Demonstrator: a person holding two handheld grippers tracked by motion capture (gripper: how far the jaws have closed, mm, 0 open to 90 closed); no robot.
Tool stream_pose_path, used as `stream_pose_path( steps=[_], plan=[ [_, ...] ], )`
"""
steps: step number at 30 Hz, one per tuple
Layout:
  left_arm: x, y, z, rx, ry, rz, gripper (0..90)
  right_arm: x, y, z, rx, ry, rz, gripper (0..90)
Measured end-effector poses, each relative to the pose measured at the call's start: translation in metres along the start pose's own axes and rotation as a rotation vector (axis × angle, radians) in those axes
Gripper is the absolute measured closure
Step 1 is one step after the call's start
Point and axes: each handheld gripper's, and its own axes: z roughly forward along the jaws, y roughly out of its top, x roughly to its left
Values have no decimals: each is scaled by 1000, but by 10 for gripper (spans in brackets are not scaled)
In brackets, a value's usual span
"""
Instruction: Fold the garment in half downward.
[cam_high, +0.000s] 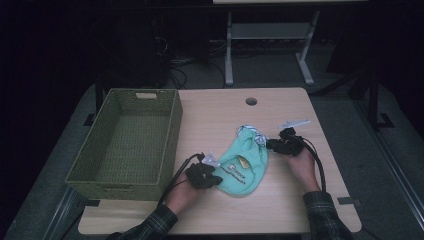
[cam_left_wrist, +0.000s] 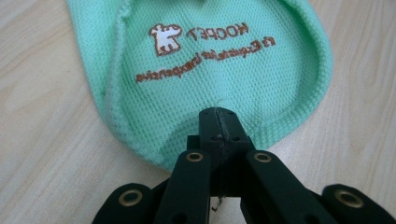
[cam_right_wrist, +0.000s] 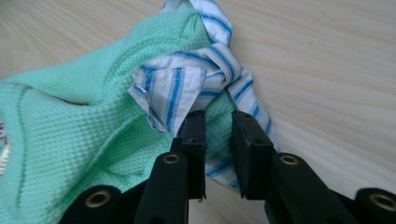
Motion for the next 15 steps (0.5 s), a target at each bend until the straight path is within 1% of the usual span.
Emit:
stream_pose_path(
  steps=[1,2,3,4,6,8,10,11,12,13,14,15],
  plan=[
    [0,0,0,0,1,2,897,0,-1,2,4,-1,-3,753],
    [0,0,0,1,1,2,897,1,-1,5,17,-4,-1,777],
    [-1,0,1,-11,1,-12,897,1,-2,7,19,-9,-6,796],
    [0,0,0,-1,1,0,897,1,-3,9,29,-16,-12,824],
    [0,0,0,1,2,2,897,0,-3,9,22,-5,-6,871],
    [0,1,0,4,0,2,895,0,-3,8,24,-10,-18,884],
    [-1,2,0,1,-2,-6,868,1,-3,8,25,-16,-22,888],
    [-1,3,-1,14,1,3,850,1,-3,8,26,-17,-25,890],
    [-2,3,-1,7,-4,3,843,2,-3,8,23,-18,-27,891],
    [-3,4,-2,-19,-21,-21,833,2,-2,8,21,-18,-30,891],
    [-3,6,-4,-19,-31,-11,814,2,-2,8,20,-18,-33,891],
    [-6,8,-5,-32,-37,-2,802,2,-2,8,21,-18,-33,891]
  ],
)
